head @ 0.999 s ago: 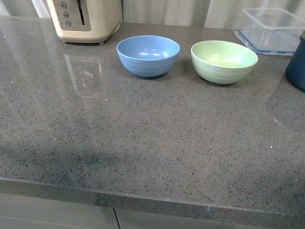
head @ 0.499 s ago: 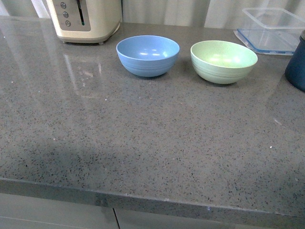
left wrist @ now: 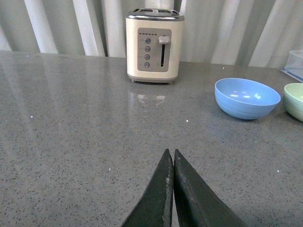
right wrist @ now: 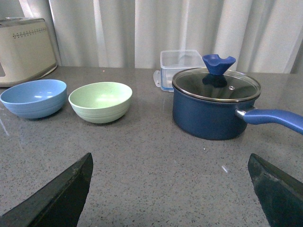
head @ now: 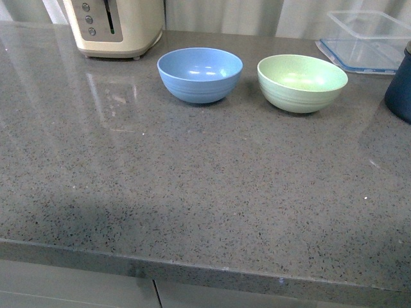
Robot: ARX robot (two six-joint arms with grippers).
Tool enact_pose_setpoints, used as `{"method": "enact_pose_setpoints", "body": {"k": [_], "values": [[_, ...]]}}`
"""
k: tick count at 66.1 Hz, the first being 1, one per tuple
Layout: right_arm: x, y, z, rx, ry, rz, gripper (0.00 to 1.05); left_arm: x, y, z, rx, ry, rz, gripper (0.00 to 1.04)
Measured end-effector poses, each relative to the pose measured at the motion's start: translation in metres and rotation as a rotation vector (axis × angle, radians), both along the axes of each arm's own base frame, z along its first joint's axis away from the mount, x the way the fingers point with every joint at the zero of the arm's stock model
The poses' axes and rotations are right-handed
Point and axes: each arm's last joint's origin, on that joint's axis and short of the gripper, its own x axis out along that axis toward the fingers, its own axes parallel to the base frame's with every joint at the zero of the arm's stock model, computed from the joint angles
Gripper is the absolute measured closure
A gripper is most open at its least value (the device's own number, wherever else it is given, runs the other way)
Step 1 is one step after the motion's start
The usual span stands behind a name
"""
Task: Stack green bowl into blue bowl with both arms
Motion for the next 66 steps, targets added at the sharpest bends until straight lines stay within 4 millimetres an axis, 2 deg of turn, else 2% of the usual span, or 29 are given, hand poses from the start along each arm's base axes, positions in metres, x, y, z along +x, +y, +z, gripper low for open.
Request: {"method": "enact_pose_setpoints", "body": {"k": [42, 51, 63, 66], "values": [[0.000, 0.000, 0.000, 0.000, 0.000, 0.000, 0.10, -0.016, 0.000, 0.000, 0.000, -0.002, 0.000, 1.01], [0.000, 0.000, 0.000, 0.000, 0.000, 0.000, 0.10, -0.026, 0.000, -0.003, 0.000, 0.010, 0.000, 1.01], [0.000, 0.000, 0.000, 0.000, 0.000, 0.000, 0.10, -0.027, 0.000, -0.003, 0.000, 0.004, 0.000, 1.01], [0.000, 0.000, 0.000, 0.000, 0.000, 0.000, 0.10, -0.027, 0.000, -0.003, 0.000, 0.004, 0.000, 0.96]]}}
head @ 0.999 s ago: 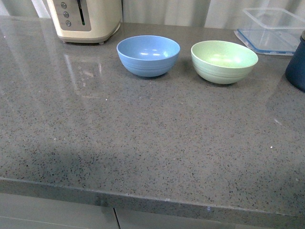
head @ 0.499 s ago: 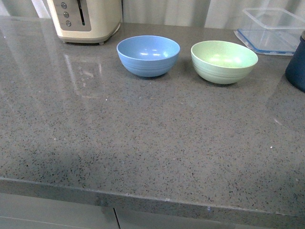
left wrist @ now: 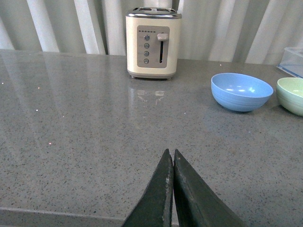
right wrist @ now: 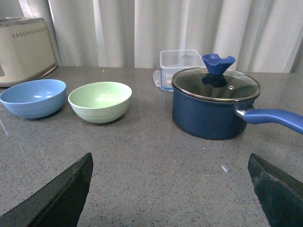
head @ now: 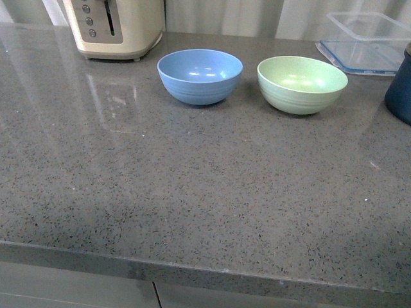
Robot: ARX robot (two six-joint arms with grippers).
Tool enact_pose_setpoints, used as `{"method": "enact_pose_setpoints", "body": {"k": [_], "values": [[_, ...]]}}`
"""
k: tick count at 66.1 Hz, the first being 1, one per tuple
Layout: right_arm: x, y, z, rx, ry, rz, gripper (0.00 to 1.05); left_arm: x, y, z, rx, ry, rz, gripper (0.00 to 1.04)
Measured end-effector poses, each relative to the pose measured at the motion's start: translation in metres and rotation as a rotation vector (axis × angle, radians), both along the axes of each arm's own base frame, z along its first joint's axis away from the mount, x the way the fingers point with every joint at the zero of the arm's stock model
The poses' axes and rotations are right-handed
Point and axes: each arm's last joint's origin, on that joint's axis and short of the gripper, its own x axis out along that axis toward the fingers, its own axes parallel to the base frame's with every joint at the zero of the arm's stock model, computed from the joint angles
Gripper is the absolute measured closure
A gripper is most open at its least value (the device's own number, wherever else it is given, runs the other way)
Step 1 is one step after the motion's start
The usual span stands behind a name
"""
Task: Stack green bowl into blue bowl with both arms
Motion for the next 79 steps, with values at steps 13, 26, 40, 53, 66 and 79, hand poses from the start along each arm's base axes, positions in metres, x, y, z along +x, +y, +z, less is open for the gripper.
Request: {"method": "enact_pose_setpoints", "body": {"k": [13, 26, 40, 53, 66, 79], "values": [[0.000, 0.000, -0.001, 0.009, 0.055, -0.011, 0.10, 0.000, 0.000, 0.000, 0.000, 0.000, 0.000, 0.61], [0.036, 0.006, 0.021, -0.010, 0.747, -0.028, 0.10, 0.000, 0.000, 0.000, 0.000, 0.000, 0.000, 0.23], [0.117, 0.025, 0.065, -0.057, 0.710, 0.035, 0.10, 0.000, 0.000, 0.000, 0.000, 0.000, 0.000, 0.07], [0.174, 0.042, 0.094, -0.077, 0.673, 0.081, 0.10, 0.000, 0.000, 0.000, 0.000, 0.000, 0.000, 0.07], [0.224, 0.055, 0.106, -0.083, 0.676, 0.100, 0.10, 0.000, 0.000, 0.000, 0.000, 0.000, 0.000, 0.07], [0.280, 0.068, 0.108, -0.094, 0.678, 0.111, 0.10, 0.000, 0.000, 0.000, 0.000, 0.000, 0.000, 0.07]]}}
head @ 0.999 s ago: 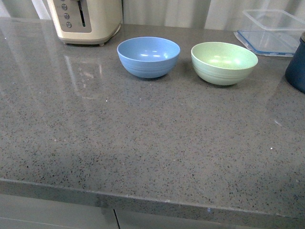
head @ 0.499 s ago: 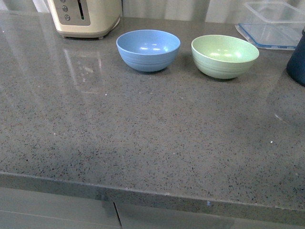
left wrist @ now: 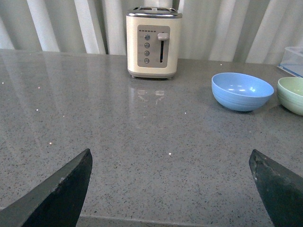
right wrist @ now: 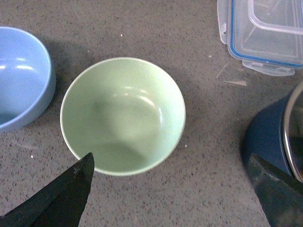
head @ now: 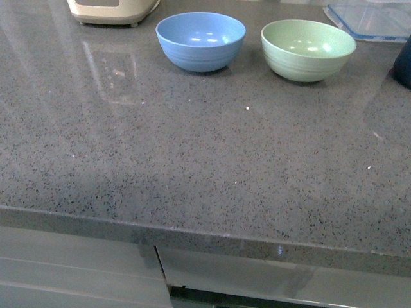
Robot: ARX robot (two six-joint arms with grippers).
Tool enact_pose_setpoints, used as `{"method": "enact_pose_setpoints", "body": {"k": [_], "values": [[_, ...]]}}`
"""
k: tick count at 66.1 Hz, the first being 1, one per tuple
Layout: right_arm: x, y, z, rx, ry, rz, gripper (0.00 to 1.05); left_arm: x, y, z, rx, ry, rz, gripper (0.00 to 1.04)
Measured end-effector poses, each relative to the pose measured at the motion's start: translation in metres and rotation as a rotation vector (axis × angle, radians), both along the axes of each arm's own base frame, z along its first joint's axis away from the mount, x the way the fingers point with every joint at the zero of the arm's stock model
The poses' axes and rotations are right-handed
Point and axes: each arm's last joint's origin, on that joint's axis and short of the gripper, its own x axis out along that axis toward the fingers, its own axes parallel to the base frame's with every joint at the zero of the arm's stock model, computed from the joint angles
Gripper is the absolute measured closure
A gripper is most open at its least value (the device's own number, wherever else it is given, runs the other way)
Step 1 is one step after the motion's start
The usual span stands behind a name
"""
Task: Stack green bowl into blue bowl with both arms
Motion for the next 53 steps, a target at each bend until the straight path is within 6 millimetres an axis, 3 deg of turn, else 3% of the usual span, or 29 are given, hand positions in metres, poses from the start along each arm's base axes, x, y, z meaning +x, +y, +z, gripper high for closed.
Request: {"method": "enact_pose_setpoints", "body": {"k": [12, 25, 53], "values": [[0.027, 0.005, -0.009, -0.004, 0.015, -0.002, 0.10, 0.000, 0.000, 0.000, 0.000, 0.000, 0.000, 0.07], [0.054, 0.006, -0.033, -0.015, 0.055, -0.015, 0.10, 0.000, 0.000, 0.000, 0.000, 0.000, 0.000, 0.07], [0.067, 0.004, -0.061, -0.010, 0.097, -0.014, 0.10, 0.000, 0.000, 0.000, 0.000, 0.000, 0.000, 0.07]]}}
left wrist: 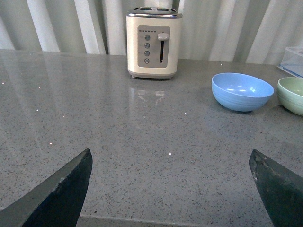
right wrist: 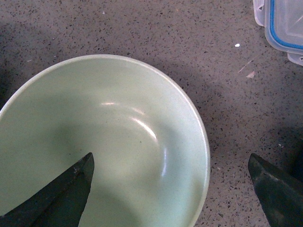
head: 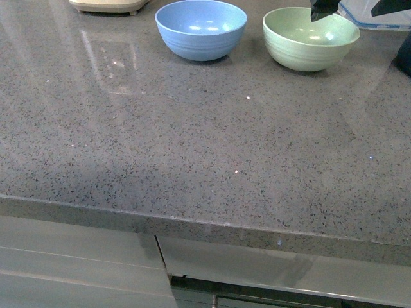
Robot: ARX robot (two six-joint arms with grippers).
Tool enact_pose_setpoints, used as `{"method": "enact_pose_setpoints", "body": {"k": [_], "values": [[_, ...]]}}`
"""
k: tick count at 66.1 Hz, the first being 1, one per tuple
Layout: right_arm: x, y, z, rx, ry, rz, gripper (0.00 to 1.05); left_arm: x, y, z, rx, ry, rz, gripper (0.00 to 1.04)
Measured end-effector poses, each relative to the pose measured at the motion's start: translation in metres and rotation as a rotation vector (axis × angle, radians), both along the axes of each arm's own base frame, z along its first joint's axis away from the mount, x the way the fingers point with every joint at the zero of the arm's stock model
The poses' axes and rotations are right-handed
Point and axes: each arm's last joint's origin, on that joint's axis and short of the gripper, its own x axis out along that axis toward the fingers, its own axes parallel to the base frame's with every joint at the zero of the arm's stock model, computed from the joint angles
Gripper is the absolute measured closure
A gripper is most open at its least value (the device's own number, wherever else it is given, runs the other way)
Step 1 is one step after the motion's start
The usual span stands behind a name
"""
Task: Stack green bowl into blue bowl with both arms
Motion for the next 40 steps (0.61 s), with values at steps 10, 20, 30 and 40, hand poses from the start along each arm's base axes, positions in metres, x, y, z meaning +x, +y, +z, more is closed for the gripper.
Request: {"method": "enact_pose_setpoints", "body": {"k": [10, 20, 30, 40], "values": [[0.003, -0.004, -0.005, 0.005, 0.002, -0.004, 0.10, 0.000, 0.000, 0.000, 0.000, 0.000, 0.000, 0.07], [0.005, -0.011, -0.011, 0.001, 0.011, -0.014, 0.10, 0.000, 0.000, 0.000, 0.000, 0.000, 0.000, 0.07], [0.008, -0.018, -0.019, 0.002, 0.026, -0.021, 0.10, 0.000, 0.000, 0.000, 0.000, 0.000, 0.000, 0.07], [0.008, -0.021, -0.026, 0.006, 0.040, -0.024, 0.10, 0.000, 0.000, 0.000, 0.000, 0.000, 0.000, 0.07]]}}
